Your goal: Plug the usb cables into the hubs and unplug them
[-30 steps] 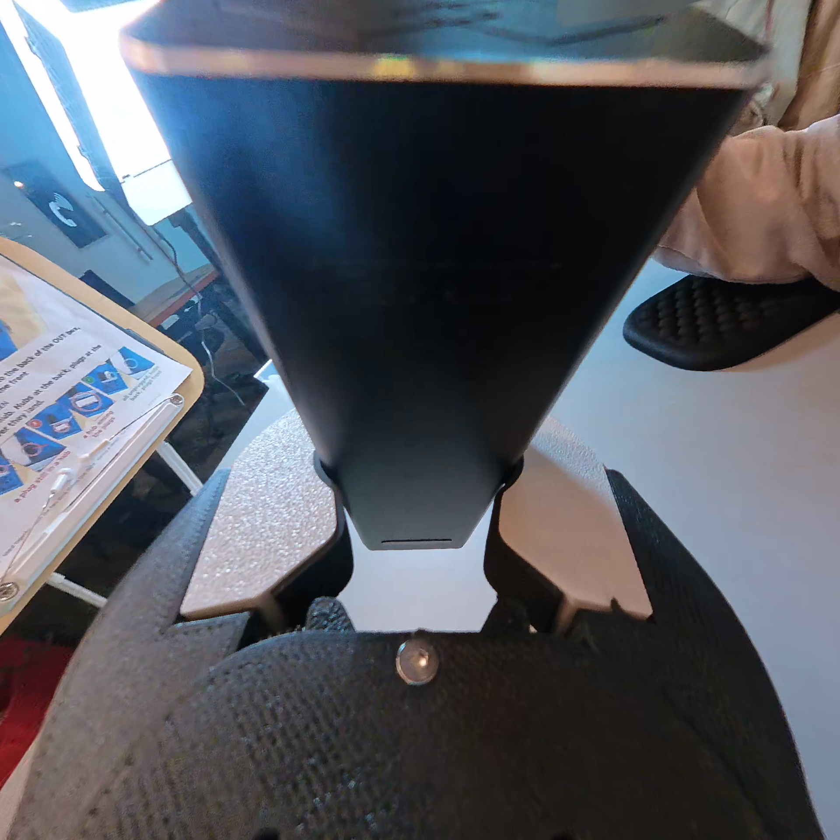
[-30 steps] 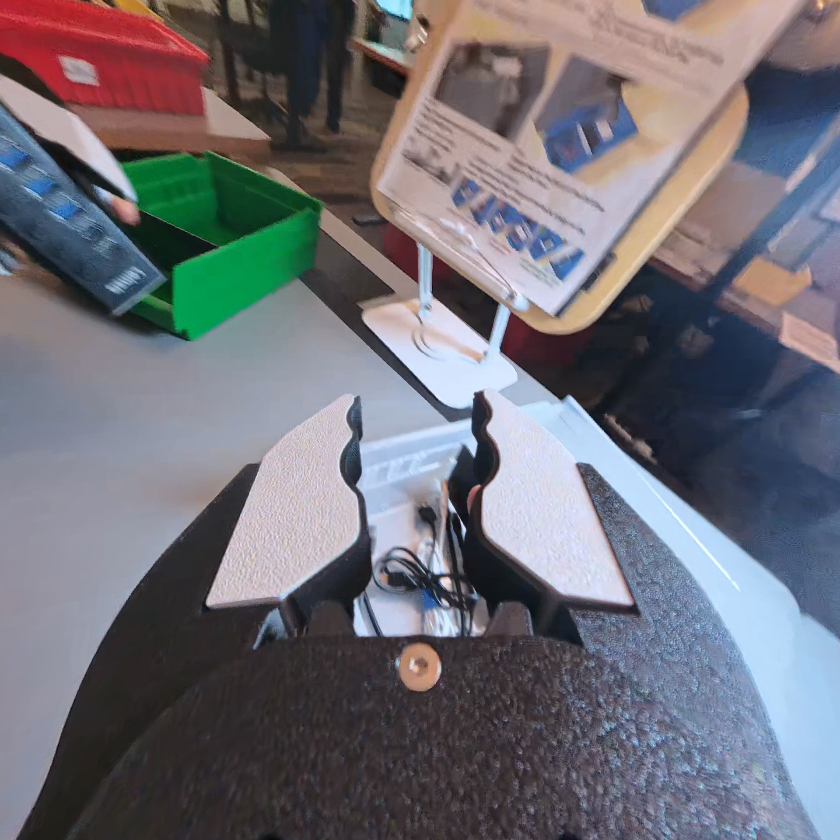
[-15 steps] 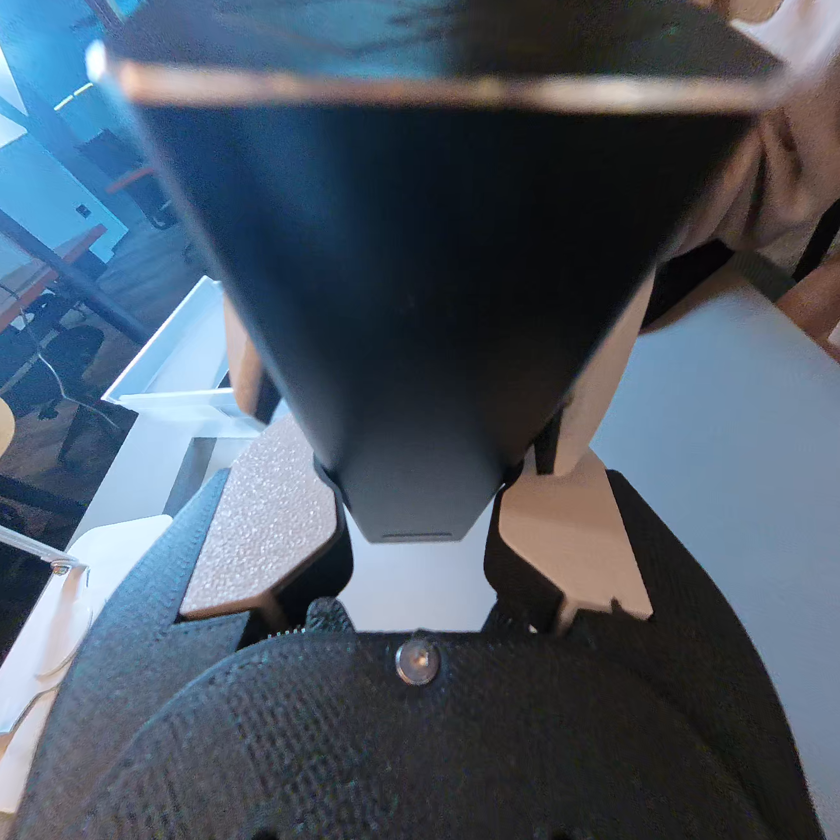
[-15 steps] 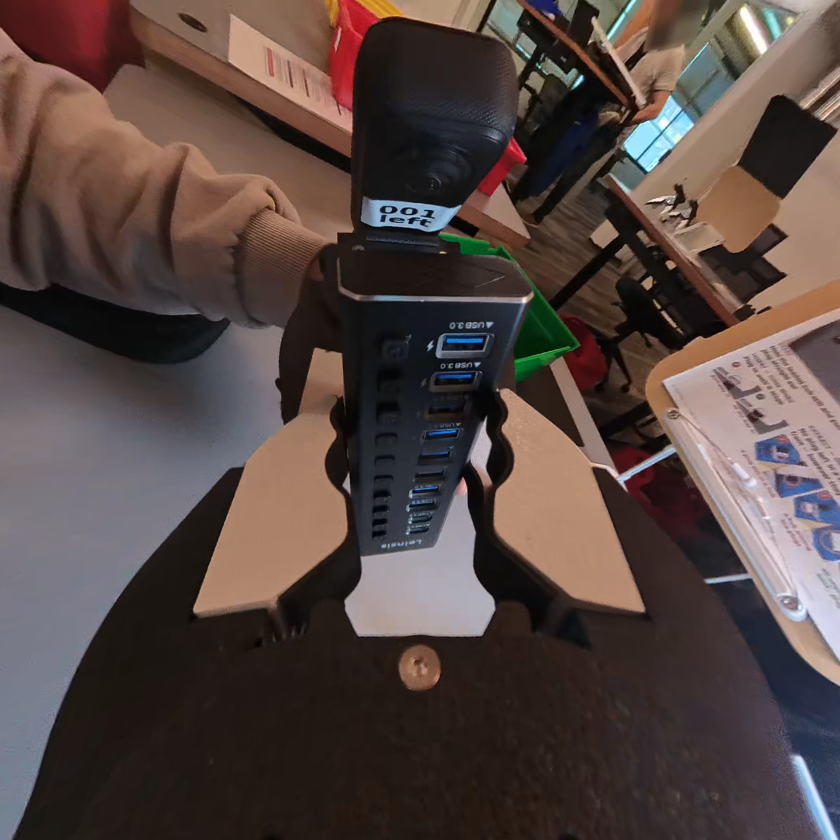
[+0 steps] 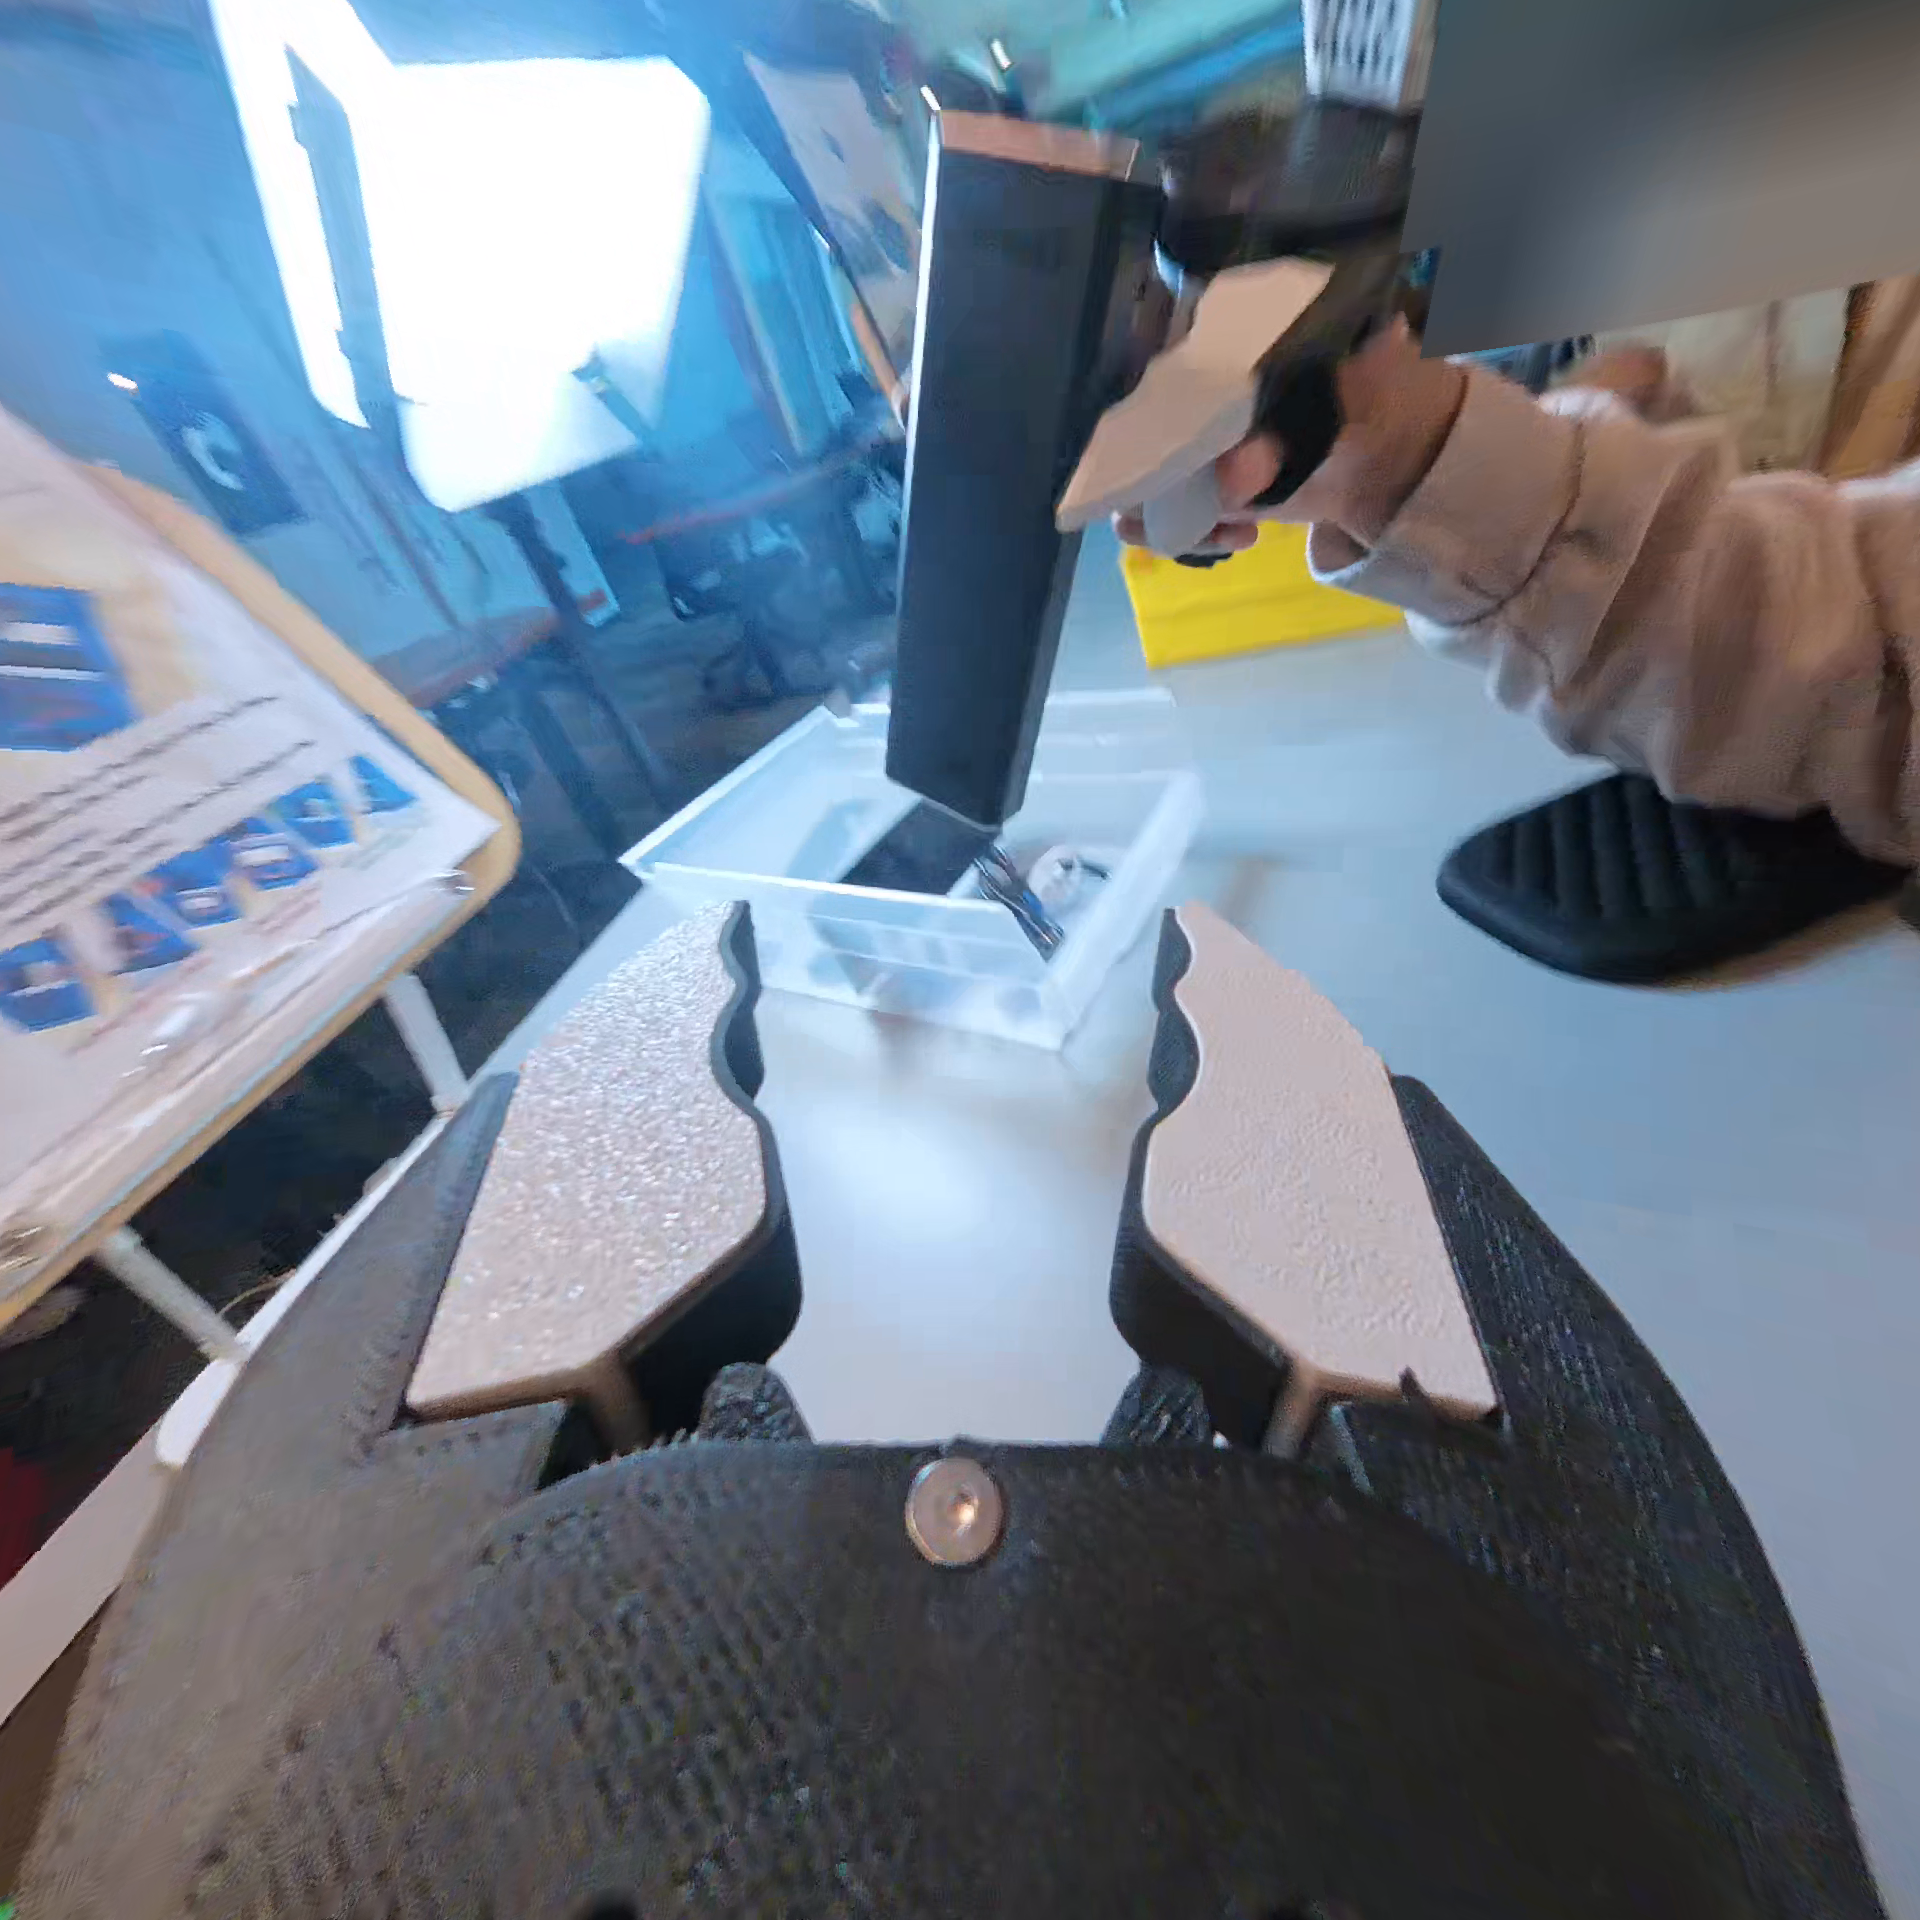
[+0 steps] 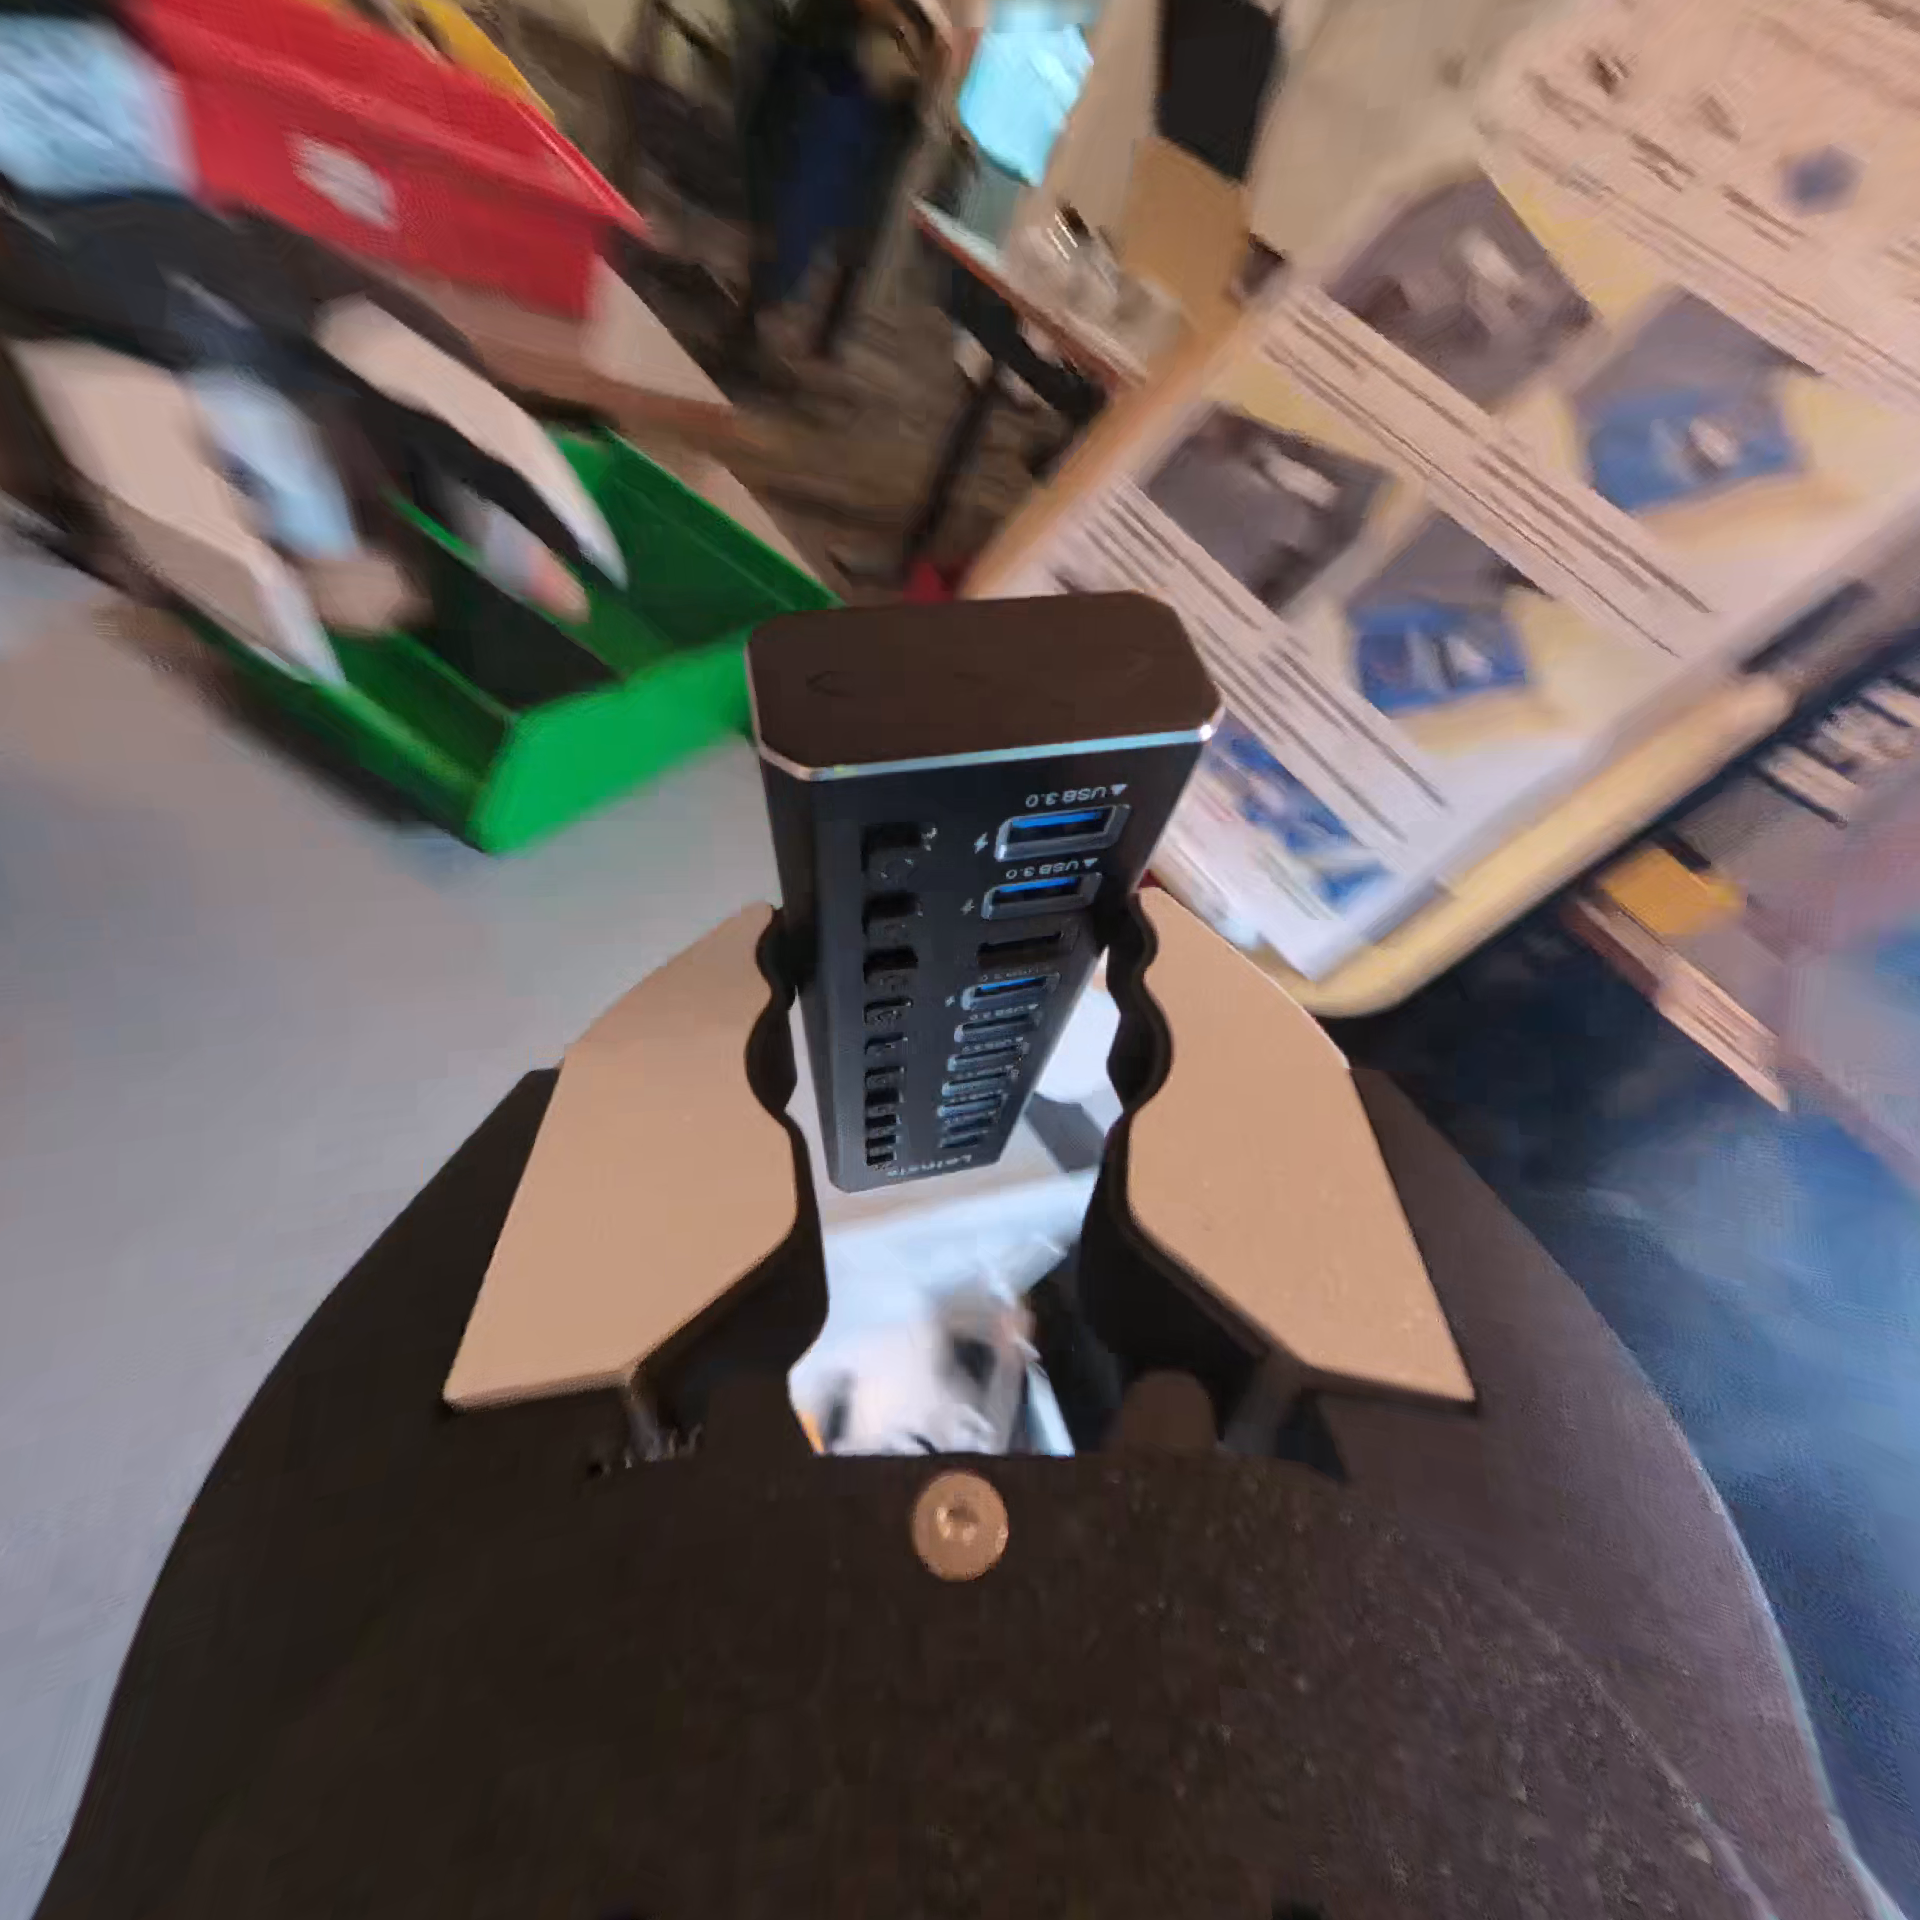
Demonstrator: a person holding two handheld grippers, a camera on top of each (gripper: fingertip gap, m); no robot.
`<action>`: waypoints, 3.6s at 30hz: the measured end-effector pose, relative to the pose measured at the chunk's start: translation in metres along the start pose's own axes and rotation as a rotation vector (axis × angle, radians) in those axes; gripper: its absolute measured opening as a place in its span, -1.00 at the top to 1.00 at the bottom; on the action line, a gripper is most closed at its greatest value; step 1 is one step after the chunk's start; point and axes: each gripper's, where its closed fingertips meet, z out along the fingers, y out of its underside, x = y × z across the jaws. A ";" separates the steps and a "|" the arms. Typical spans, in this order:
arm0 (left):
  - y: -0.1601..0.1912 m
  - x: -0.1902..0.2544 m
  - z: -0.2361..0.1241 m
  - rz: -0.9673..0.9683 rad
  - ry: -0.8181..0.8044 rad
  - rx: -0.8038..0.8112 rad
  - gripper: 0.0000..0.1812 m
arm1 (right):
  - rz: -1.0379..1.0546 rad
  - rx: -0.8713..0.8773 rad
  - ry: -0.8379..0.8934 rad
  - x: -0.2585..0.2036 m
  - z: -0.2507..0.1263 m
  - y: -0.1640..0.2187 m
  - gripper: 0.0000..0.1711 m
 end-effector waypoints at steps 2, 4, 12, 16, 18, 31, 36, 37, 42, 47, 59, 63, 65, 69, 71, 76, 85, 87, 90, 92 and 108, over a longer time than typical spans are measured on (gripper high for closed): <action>-0.011 -0.016 -0.019 -0.025 -0.061 0.045 0.28 | -0.052 -0.189 0.137 0.059 0.000 0.033 0.32; -0.009 -0.023 -0.034 -0.037 -0.109 0.040 0.38 | -0.087 -0.385 0.194 0.106 0.006 0.072 0.32; 0.050 0.035 -0.077 -0.136 -0.099 -0.058 0.54 | 0.015 -0.880 0.025 0.161 0.051 0.220 0.32; 0.061 0.051 -0.099 -0.142 -0.142 -0.035 0.56 | 0.046 -1.008 -0.076 0.154 0.069 0.268 0.33; 0.063 0.046 -0.109 -0.119 -0.199 0.003 0.60 | 0.069 -1.032 -0.092 0.152 0.078 0.281 0.33; 0.095 0.032 -0.119 -0.117 -0.318 -0.054 0.43 | 0.134 -0.999 -0.060 0.150 0.098 0.301 0.32; 0.102 0.031 -0.118 -0.096 -0.344 -0.105 0.40 | 0.175 -0.678 -0.009 0.149 0.088 0.219 0.32; 0.103 0.030 -0.119 -0.096 -0.357 -0.115 0.39 | 0.179 -0.615 -0.017 0.140 0.082 0.199 0.32; 0.109 0.020 -0.124 -0.126 -0.420 -0.154 0.36 | 0.068 -0.427 -0.041 0.070 0.032 0.133 0.32; 0.115 0.007 -0.131 -0.104 -0.515 -0.240 0.30 | 0.027 -0.408 -0.083 -0.009 -0.016 0.130 0.31; 0.176 -0.020 -0.156 -0.047 -0.556 -0.885 0.16 | -0.086 -0.780 -0.151 -0.071 -0.054 0.230 0.12; 0.206 -0.024 -0.167 -0.061 -0.504 -1.116 0.17 | -0.189 -0.867 -0.220 -0.072 -0.037 0.243 0.17; 0.220 -0.025 -0.170 -0.076 -0.467 -1.186 0.24 | -0.283 -0.900 -0.227 -0.067 -0.028 0.249 0.28; 0.235 -0.021 -0.161 -0.085 -0.365 -1.185 0.61 | -0.427 -0.871 -0.185 -0.055 -0.009 0.248 0.65; 0.235 -0.020 -0.156 -0.021 -0.335 -1.172 0.65 | -0.445 -0.857 -0.194 -0.055 -0.006 0.247 0.65; 0.224 0.012 -0.131 0.060 -0.222 -1.128 0.66 | -0.459 -0.788 -0.264 -0.071 -0.008 0.240 0.65; 0.199 0.085 -0.068 0.302 0.018 -0.976 0.65 | -0.608 -0.621 -0.387 -0.168 -0.034 0.197 0.64; 0.198 0.084 -0.059 0.306 0.035 -0.956 0.64 | -0.616 -0.583 -0.405 -0.183 -0.036 0.190 0.64; 0.198 0.075 -0.049 0.278 -0.009 -0.937 0.62 | -0.573 -0.558 -0.380 -0.191 -0.036 0.184 0.65; 0.182 0.074 -0.043 0.212 -0.072 -0.860 0.56 | -0.488 -0.525 -0.290 -0.187 -0.040 0.175 0.62; 0.110 0.134 0.069 -0.422 -0.389 -0.257 0.34 | 0.623 -0.234 0.272 -0.102 -0.157 0.211 0.20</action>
